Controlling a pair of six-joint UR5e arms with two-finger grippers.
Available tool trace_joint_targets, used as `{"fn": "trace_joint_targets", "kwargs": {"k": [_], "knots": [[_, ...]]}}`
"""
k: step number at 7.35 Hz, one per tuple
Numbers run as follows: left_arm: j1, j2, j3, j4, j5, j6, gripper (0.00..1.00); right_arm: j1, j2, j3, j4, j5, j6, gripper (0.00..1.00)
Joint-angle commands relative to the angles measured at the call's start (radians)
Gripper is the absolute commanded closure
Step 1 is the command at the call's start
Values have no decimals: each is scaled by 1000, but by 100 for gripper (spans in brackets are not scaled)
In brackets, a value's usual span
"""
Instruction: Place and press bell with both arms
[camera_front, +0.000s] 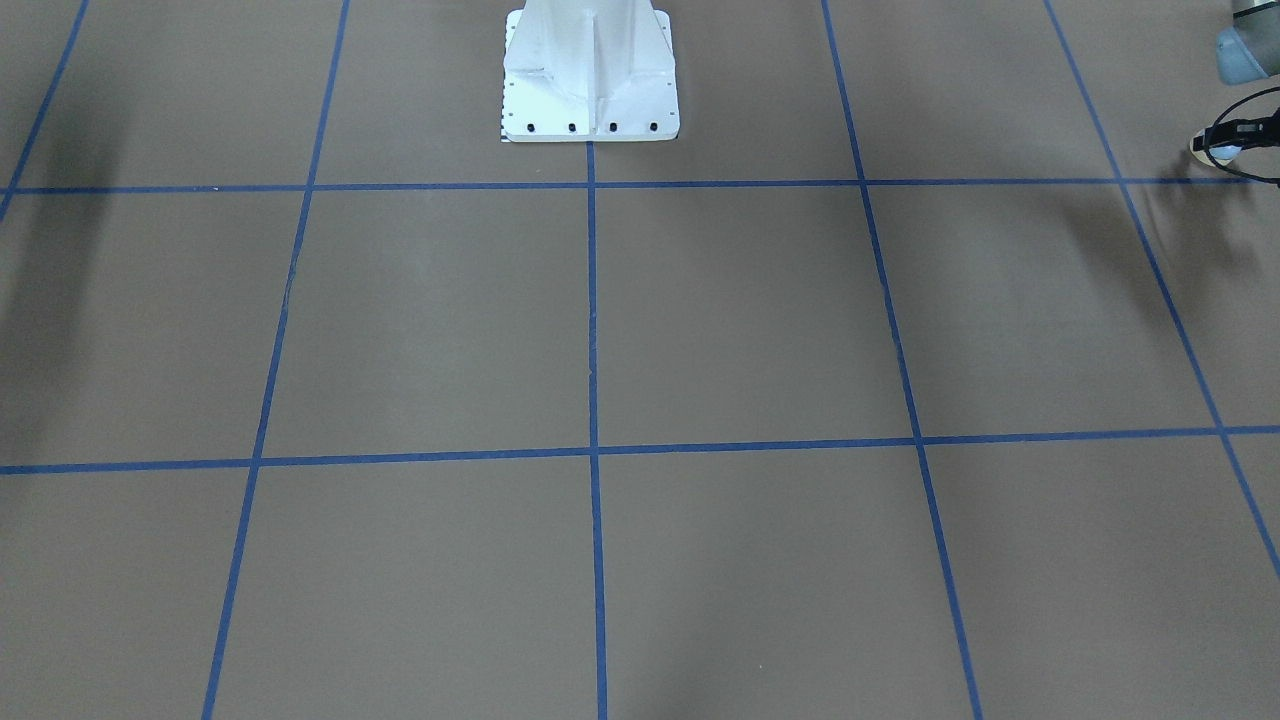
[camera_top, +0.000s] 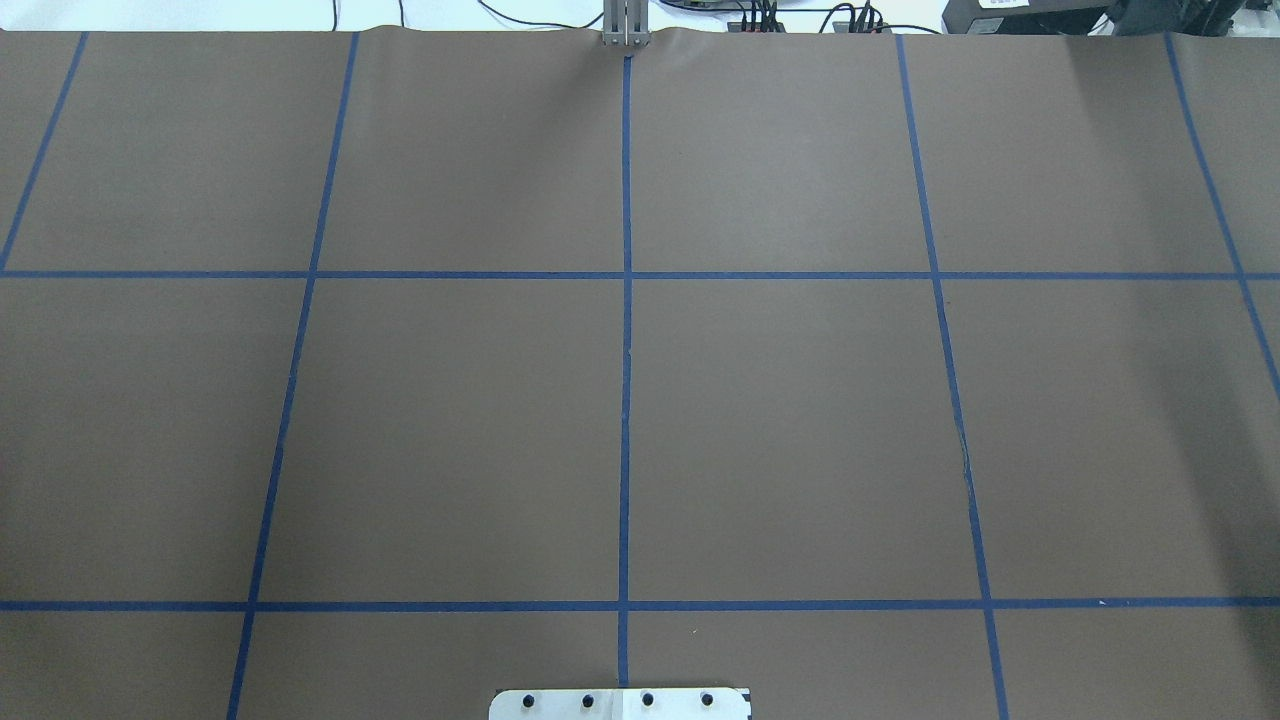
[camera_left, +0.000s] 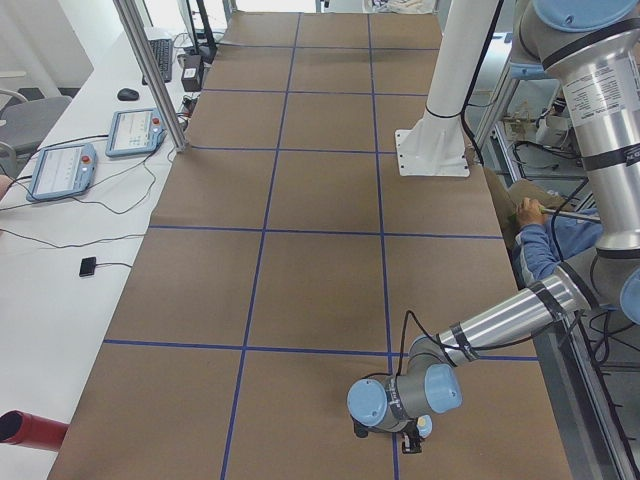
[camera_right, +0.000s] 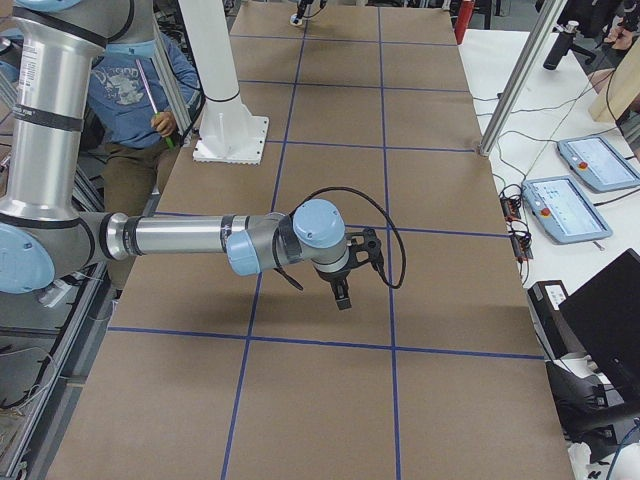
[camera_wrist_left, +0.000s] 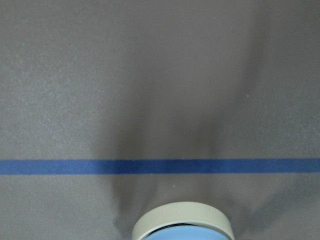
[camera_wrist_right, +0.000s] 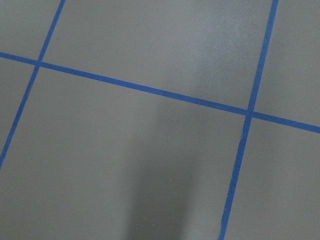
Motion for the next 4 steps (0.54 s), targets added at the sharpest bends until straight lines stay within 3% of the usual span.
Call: {"fn": "trace_joint_targets", "kwargs": {"k": [1, 2, 4], "knots": [[0, 0, -1, 0, 0, 0, 93, 0, 0, 0, -1, 0, 0, 0], [0, -3, -11, -1, 0, 3, 100, 0, 0, 0, 1, 0, 0, 0], [0, -12, -100, 32, 0, -2, 100, 0, -1, 0, 1, 0, 0, 0]]}}
